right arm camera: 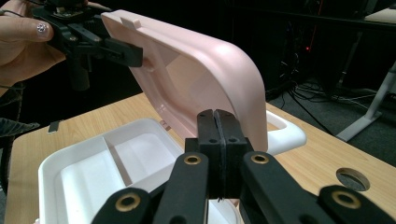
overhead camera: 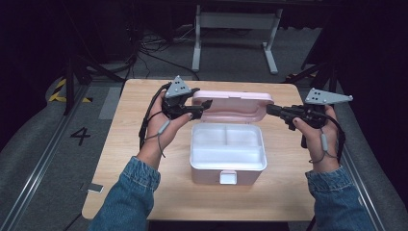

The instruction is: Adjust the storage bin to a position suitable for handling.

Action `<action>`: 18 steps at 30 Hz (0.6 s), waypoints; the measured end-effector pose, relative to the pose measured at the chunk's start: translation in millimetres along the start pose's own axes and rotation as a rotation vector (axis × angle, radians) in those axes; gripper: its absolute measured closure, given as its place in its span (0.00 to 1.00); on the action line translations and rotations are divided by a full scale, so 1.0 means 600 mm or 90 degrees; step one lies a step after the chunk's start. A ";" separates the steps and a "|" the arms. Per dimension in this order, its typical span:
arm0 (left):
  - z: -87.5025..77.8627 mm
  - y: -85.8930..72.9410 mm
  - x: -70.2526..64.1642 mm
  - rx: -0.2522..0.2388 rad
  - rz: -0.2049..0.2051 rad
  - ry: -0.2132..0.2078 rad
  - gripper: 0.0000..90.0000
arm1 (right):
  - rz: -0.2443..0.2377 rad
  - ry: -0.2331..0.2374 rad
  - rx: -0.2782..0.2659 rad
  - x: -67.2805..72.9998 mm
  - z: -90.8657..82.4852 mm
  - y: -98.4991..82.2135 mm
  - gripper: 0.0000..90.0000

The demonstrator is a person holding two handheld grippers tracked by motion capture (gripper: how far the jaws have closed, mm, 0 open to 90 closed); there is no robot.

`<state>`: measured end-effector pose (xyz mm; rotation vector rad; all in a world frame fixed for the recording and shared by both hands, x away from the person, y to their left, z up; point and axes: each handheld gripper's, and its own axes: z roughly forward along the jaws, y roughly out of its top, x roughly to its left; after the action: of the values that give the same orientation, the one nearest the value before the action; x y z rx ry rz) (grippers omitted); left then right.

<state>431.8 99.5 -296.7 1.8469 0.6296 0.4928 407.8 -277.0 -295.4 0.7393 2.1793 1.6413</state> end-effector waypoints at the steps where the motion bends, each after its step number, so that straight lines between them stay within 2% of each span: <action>1: 0.000 0.000 0.000 0.000 0.000 0.000 0.52 | 0.000 0.000 0.000 0.000 0.000 0.000 1.00; 3: -0.001 0.002 -0.001 -0.003 0.007 -0.002 0.55 | 0.000 -0.001 0.000 0.000 0.000 0.000 1.00; 8: 0.002 0.003 -0.001 -0.001 0.001 -0.007 0.64 | 0.000 -0.001 0.001 0.001 -0.001 0.000 1.00; 11: 0.002 0.003 0.001 -0.001 -0.008 -0.009 0.65 | -0.001 -0.003 0.001 0.001 -0.002 -0.001 1.00; 18: 0.001 0.003 0.002 -0.002 -0.010 -0.013 0.66 | 0.002 -0.006 0.003 0.001 -0.009 -0.003 1.00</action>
<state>433.4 99.1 -295.2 1.8413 0.6289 0.4645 404.4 -281.4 -295.6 0.7504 2.1771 1.6310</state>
